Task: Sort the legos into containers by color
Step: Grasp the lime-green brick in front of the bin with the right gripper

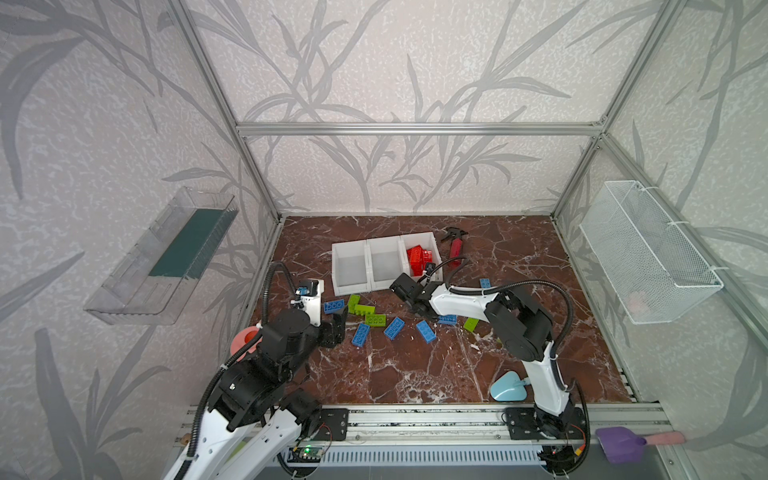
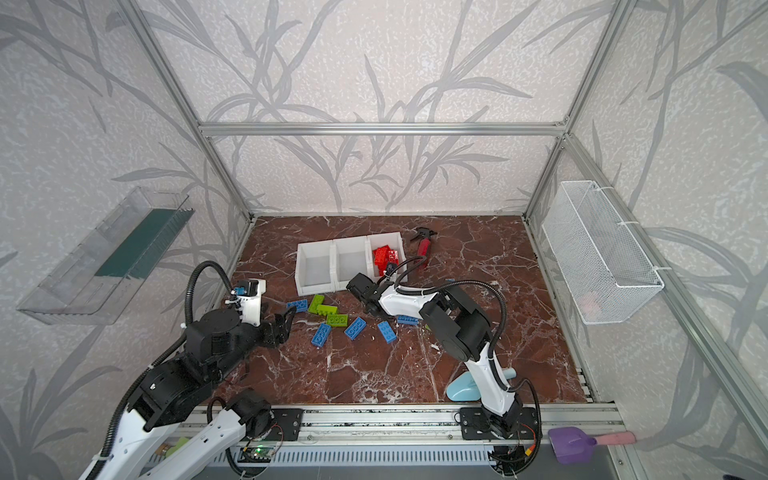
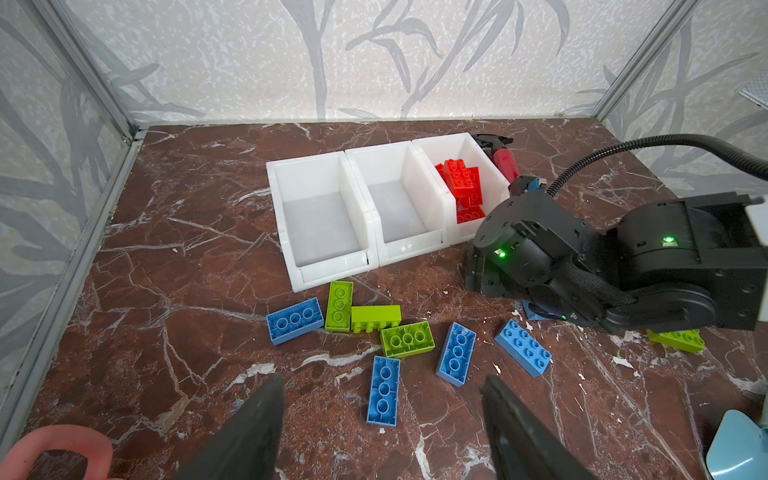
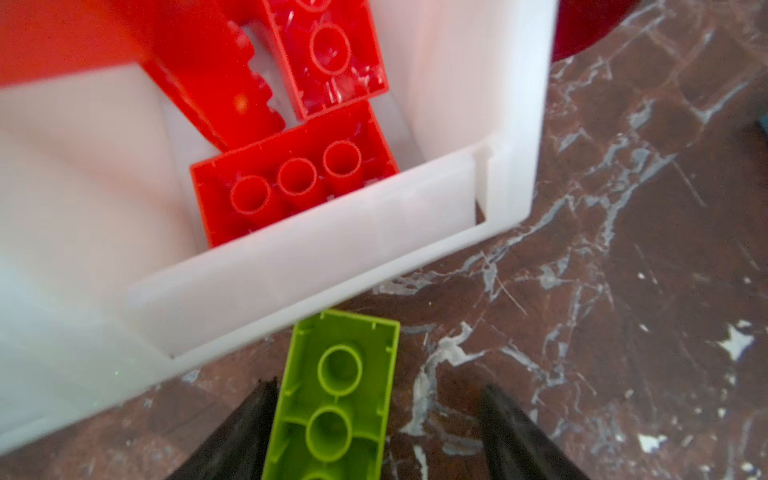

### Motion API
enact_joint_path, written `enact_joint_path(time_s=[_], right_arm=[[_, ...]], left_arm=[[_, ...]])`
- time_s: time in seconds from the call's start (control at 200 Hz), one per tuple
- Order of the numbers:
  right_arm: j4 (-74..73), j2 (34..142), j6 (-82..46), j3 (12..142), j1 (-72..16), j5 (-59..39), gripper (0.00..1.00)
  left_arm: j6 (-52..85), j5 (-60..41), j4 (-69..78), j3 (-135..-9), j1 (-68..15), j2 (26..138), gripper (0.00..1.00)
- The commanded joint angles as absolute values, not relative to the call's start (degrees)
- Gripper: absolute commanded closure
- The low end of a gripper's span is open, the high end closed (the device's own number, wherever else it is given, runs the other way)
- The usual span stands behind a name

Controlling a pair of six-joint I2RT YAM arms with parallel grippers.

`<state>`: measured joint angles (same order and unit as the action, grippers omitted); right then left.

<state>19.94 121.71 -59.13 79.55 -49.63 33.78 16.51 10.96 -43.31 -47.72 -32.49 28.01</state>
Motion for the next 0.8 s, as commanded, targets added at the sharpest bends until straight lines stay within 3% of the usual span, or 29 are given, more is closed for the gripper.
enact_joint_path(time_s=[0.0, 0.205, 0.575, 0.795], right_arm=[[15.0, 121.1, -56.1, 76.9, -48.4, 28.4, 0.35], [14.1, 121.4, -52.3, 77.4, -48.3, 27.1, 0.57], [12.4, 116.1, -47.5, 73.4, -48.3, 26.0, 0.74], [11.0, 111.4, -43.3, 69.8, -48.3, 23.4, 0.78]], left_arm=[[16.0, 12.4, -43.1, -47.3, -32.5, 28.3, 0.25], [15.9, 12.4, -43.1, -47.4, -32.4, 28.9, 0.25], [15.8, 12.7, -43.2, -47.2, -32.4, 29.2, 0.25], [15.8, 14.1, -43.4, -47.2, -32.4, 29.2, 0.25]])
